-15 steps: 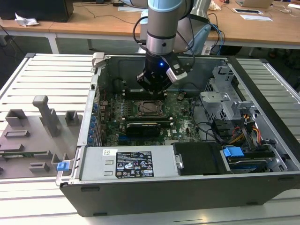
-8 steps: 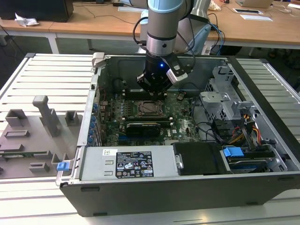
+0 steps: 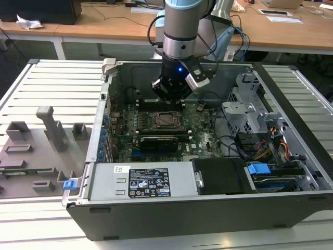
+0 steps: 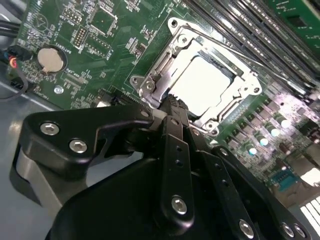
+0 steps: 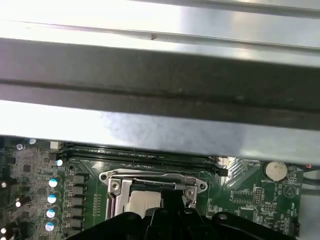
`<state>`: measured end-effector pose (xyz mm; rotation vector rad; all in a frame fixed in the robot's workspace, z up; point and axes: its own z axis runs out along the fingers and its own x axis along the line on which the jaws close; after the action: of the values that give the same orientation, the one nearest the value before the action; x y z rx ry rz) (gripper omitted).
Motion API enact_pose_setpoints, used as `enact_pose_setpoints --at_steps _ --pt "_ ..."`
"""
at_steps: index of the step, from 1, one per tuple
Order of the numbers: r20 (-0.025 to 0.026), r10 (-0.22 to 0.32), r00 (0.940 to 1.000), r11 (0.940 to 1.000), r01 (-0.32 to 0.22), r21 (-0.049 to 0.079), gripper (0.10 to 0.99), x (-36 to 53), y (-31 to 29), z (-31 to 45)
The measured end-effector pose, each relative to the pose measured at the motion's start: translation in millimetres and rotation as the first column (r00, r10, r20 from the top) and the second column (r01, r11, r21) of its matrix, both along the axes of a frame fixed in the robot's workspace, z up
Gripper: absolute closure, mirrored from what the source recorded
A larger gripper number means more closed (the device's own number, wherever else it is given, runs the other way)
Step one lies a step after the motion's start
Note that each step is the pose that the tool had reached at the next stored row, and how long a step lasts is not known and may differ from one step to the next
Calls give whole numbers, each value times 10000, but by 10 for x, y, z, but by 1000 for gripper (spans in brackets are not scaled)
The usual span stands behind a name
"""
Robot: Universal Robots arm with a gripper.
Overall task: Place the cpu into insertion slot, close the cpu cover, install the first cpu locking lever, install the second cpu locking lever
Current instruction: 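Install the second cpu locking lever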
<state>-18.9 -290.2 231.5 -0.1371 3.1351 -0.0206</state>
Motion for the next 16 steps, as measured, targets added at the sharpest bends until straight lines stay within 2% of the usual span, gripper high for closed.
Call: enact_pose_setpoints --at_steps 4,9,14,16 --pt "0 2 10000 10000 -2 -1 980 0 -1 136" --pt "0 -14 10000 10000 14 3 980 0 -91 140" --pt "-1 -13 10000 10000 13 2 980 0 -237 140" --pt "0 -13 10000 10000 13 3 980 0 -272 139"
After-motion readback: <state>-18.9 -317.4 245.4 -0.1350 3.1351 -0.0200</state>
